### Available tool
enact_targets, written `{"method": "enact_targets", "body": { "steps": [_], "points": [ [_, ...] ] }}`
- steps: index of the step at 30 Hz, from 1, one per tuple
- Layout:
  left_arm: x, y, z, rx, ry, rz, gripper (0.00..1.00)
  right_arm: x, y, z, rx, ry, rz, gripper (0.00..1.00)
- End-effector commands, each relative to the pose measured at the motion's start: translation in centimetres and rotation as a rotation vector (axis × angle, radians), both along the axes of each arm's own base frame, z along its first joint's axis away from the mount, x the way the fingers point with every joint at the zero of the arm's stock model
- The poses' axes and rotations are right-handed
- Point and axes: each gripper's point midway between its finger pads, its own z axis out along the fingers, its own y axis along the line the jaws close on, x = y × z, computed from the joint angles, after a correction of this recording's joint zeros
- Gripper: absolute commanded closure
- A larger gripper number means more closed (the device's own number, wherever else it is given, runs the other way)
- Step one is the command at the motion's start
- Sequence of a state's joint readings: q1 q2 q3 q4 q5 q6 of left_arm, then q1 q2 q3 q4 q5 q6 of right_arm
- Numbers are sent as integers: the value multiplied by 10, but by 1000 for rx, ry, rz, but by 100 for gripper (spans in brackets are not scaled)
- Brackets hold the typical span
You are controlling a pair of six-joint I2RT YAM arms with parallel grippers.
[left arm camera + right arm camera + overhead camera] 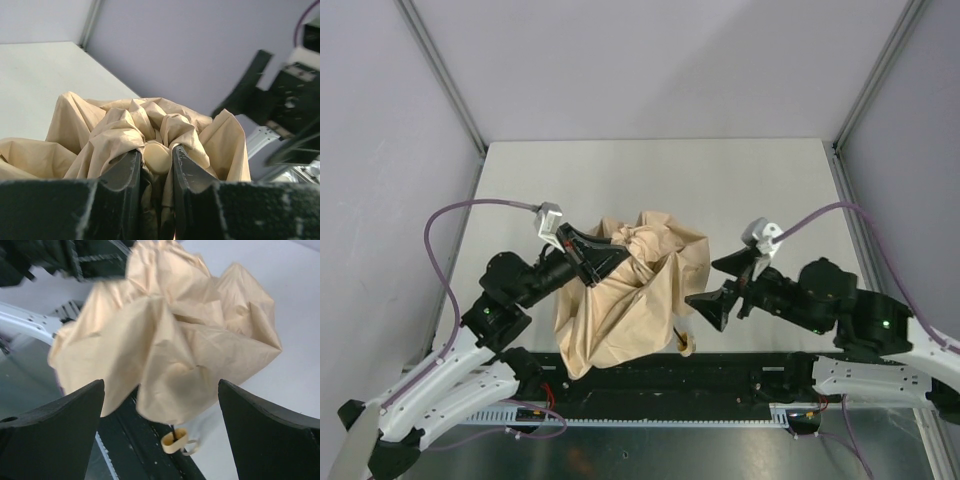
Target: Put away the umbrella
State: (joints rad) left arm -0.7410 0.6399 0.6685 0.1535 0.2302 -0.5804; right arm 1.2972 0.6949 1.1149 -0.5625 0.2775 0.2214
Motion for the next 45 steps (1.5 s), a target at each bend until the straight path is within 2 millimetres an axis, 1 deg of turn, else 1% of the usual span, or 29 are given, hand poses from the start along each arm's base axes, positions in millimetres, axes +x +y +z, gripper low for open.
{"method": "enact_targets", "body": {
  "steps": [1,5,8,11,12,14,16,18,21,24,26,30,33,36,39,41,43,45],
  "points": [
    [-28,-1,62,-124,-103,-130,100,2,26,-16,-29,-33,132,1],
    [-34,-6,65,-123,-110,-182,100,0,58,-21,-11,-26,254,1],
    [-30,-12,61,-117,-96,-189,100,-4,84,-20,21,-28,314,1],
    [-29,-18,59,-121,-83,-216,100,-7,105,-18,41,-57,328,1],
    [-29,-20,60,-124,-82,-224,100,-7,110,-16,50,-60,323,1],
    [-29,-22,61,-134,-80,-241,100,4,115,-18,53,-50,269,1],
    [-32,-24,63,-147,-82,-264,100,15,120,-29,22,-34,220,1],
    [-35,-25,65,-162,-83,-283,100,20,125,-41,-11,-17,205,1],
    [-39,-27,66,-181,-81,-312,100,17,136,-51,-27,-2,238,1],
    [-45,-29,67,-191,-86,-353,100,15,145,-52,-4,24,275,1],
    [-49,-29,69,-193,-98,-375,100,14,147,-53,12,56,295,1],
    [-57,-29,72,-196,-118,-413,100,21,144,-56,10,82,275,1],
    [-61,-31,73,-202,-122,-443,100,13,150,-53,35,105,345,1],
    [-62,-30,75,-200,-150,-439,100,-3,152,-54,40,139,437,1],
    [-63,-26,77,-190,-198,-418,100,-13,140,-56,21,188,474,1],
    [-58,-23,77,-173,-223,-375,100,-18,128,-58,-4,208,468,1],
    [-43,-17,78,-163,-220,-275,100,-16,110,-63,-46,220,410,1],
    [-28,-7,81,-169,-221,-160,100,-7,90,-66,-75,223,291,1]
  ]
}}
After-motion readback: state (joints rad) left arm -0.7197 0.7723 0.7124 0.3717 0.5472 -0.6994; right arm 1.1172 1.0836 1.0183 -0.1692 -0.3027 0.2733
